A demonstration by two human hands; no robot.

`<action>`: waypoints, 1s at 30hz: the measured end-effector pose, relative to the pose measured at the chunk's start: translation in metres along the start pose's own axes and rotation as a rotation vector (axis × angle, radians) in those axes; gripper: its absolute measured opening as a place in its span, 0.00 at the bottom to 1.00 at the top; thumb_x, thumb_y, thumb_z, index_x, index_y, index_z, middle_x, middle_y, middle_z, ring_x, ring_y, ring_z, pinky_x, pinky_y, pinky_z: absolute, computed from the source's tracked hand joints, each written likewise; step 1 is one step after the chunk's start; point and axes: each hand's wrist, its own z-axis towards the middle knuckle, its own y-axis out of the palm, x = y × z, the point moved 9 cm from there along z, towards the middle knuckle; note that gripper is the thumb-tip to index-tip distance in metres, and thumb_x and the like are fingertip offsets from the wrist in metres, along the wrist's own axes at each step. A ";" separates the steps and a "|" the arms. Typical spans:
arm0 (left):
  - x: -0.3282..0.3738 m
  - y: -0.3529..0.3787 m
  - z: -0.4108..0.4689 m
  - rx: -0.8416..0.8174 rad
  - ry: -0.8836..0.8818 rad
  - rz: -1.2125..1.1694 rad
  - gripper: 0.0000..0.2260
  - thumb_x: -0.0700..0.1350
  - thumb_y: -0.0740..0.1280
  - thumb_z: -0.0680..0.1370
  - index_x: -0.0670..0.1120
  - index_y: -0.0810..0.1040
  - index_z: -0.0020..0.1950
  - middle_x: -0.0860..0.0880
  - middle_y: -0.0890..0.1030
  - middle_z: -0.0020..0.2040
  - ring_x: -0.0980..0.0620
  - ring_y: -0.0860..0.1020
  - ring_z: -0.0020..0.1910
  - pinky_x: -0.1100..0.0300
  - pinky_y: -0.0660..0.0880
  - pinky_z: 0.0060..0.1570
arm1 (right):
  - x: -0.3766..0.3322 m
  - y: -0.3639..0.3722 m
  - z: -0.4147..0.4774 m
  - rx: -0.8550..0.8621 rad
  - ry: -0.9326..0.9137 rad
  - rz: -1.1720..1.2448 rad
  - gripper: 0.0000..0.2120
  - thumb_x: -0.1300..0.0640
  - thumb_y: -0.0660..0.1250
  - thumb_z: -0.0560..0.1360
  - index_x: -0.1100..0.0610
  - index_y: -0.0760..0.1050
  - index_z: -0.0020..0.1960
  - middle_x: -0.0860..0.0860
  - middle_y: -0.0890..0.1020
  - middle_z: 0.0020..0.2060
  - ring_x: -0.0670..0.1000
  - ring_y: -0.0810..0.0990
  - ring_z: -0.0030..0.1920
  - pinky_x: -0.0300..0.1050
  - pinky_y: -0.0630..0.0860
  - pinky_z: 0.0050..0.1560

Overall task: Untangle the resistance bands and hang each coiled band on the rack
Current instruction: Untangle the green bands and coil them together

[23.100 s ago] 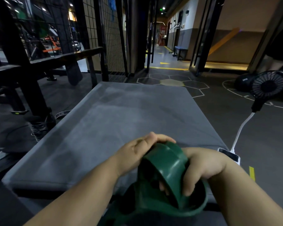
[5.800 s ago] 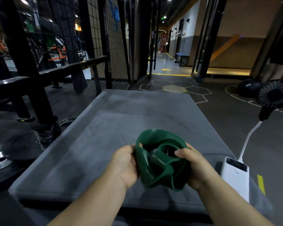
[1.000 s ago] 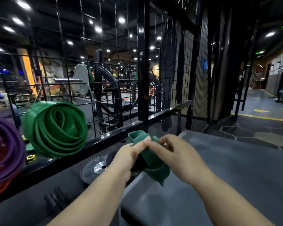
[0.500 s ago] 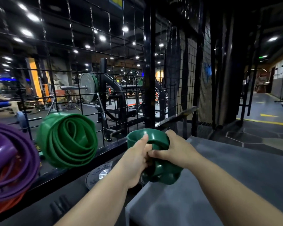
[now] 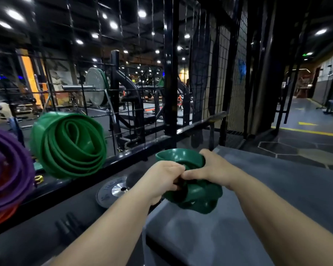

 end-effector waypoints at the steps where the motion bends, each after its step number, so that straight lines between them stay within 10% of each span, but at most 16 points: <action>1: -0.004 0.004 0.001 0.012 -0.012 0.012 0.09 0.44 0.65 0.79 0.42 0.83 0.45 0.42 0.84 0.47 0.46 0.83 0.50 0.49 0.80 0.55 | 0.007 0.000 -0.002 -0.006 0.023 -0.004 0.39 0.33 0.80 0.52 0.52 0.71 0.54 0.49 0.81 0.49 0.49 0.82 0.48 0.52 0.81 0.52; 10: -0.036 0.062 0.008 0.041 0.010 0.178 0.11 0.46 0.72 0.75 0.50 0.79 0.33 0.52 0.79 0.27 0.53 0.78 0.28 0.56 0.81 0.41 | 0.099 0.021 -0.035 0.041 0.232 0.346 0.25 0.54 0.74 0.51 0.60 0.76 0.47 0.55 0.83 0.37 0.54 0.82 0.36 0.47 0.76 0.37; 13: -0.020 0.027 -0.005 0.396 0.391 0.175 0.09 0.51 0.74 0.72 0.55 0.77 0.35 0.56 0.79 0.31 0.56 0.78 0.33 0.61 0.76 0.38 | 0.125 0.033 -0.048 -0.032 0.288 0.410 0.23 0.54 0.73 0.49 0.60 0.74 0.42 0.56 0.80 0.33 0.56 0.79 0.33 0.46 0.72 0.35; 15: -0.034 0.006 -0.009 0.510 0.332 0.073 0.09 0.55 0.74 0.72 0.55 0.75 0.42 0.56 0.78 0.38 0.55 0.76 0.39 0.61 0.72 0.40 | 0.135 0.037 -0.057 -0.072 0.310 0.480 0.23 0.56 0.72 0.49 0.60 0.74 0.43 0.58 0.80 0.34 0.56 0.79 0.34 0.46 0.72 0.35; 20: -0.104 0.085 -0.008 -0.299 -0.329 -0.396 0.30 0.69 0.62 0.70 0.49 0.80 0.60 0.46 0.83 0.57 0.48 0.80 0.56 0.55 0.74 0.58 | 0.137 0.041 -0.059 -0.171 0.289 0.583 0.24 0.61 0.68 0.55 0.61 0.76 0.52 0.59 0.81 0.42 0.59 0.79 0.42 0.51 0.73 0.43; 27: -0.121 0.101 -0.019 -0.543 -0.325 -0.476 0.21 0.61 0.60 0.76 0.48 0.86 0.49 0.46 0.84 0.41 0.50 0.81 0.39 0.56 0.77 0.45 | 0.122 0.050 -0.052 -0.237 0.237 0.603 0.28 0.60 0.70 0.54 0.64 0.76 0.54 0.63 0.80 0.46 0.62 0.79 0.47 0.57 0.74 0.50; 30: -0.124 0.105 -0.024 -0.614 -0.295 -0.484 0.21 0.59 0.77 0.65 0.47 0.86 0.51 0.48 0.85 0.46 0.52 0.82 0.44 0.59 0.78 0.49 | 0.117 0.056 -0.050 -0.225 0.231 0.601 0.26 0.61 0.68 0.56 0.61 0.76 0.54 0.61 0.81 0.47 0.60 0.79 0.48 0.58 0.75 0.52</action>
